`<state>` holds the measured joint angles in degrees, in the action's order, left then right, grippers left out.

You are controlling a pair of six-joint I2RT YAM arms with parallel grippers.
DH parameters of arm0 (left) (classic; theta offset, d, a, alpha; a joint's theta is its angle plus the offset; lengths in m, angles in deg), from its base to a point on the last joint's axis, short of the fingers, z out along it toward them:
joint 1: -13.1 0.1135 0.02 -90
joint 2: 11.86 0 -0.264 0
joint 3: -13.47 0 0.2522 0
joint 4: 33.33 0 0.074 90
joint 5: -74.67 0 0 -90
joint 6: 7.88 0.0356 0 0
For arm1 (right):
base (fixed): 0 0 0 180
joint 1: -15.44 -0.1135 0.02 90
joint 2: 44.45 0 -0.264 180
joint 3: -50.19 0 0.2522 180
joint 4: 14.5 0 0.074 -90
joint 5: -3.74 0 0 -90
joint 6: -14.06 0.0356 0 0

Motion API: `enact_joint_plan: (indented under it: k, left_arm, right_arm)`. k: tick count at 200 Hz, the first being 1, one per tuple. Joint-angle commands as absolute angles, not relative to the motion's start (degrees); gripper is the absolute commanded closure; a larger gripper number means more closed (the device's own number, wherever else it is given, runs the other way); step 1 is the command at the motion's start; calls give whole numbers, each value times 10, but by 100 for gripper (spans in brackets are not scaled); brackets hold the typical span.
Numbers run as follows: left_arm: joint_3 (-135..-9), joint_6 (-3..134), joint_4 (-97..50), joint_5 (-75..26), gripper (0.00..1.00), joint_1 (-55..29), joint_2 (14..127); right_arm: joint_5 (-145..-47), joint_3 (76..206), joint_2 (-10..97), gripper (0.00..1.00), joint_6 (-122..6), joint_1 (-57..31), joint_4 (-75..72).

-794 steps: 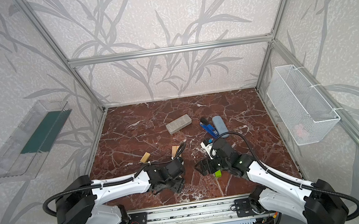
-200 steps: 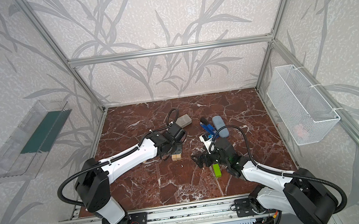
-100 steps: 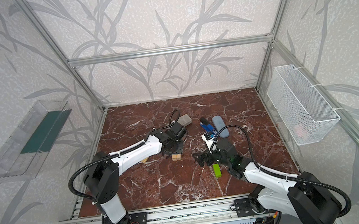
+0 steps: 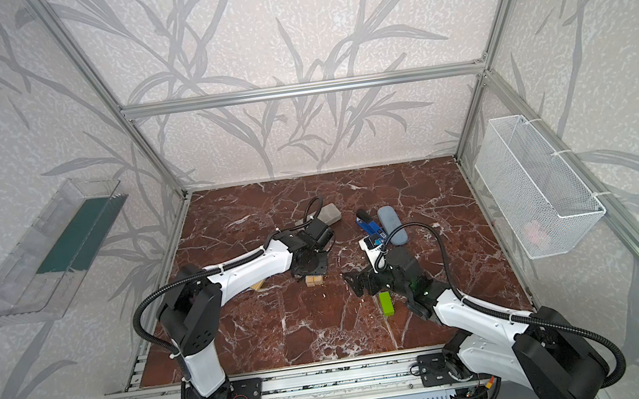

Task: Build the wood block tower
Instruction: 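Lower the small block with the left gripper onto the top of the group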

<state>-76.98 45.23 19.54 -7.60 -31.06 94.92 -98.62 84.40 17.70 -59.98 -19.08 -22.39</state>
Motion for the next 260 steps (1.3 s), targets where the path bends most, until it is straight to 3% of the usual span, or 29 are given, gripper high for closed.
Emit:
enact_joint_plan:
  k: [1,181,260]
  left_arm:
    - [-784,457,197,-72,100,-308,958]
    - [-780,456,205,-68,100,-307,975]
    - [-779,451,208,-66,74,-305,970]
  right_arm:
    - [-976,840,168,1,-607,-189,-238]
    - [-970,842,168,1,-610,-190,-233]
    - [-968,843,168,1,-611,-190,-231]
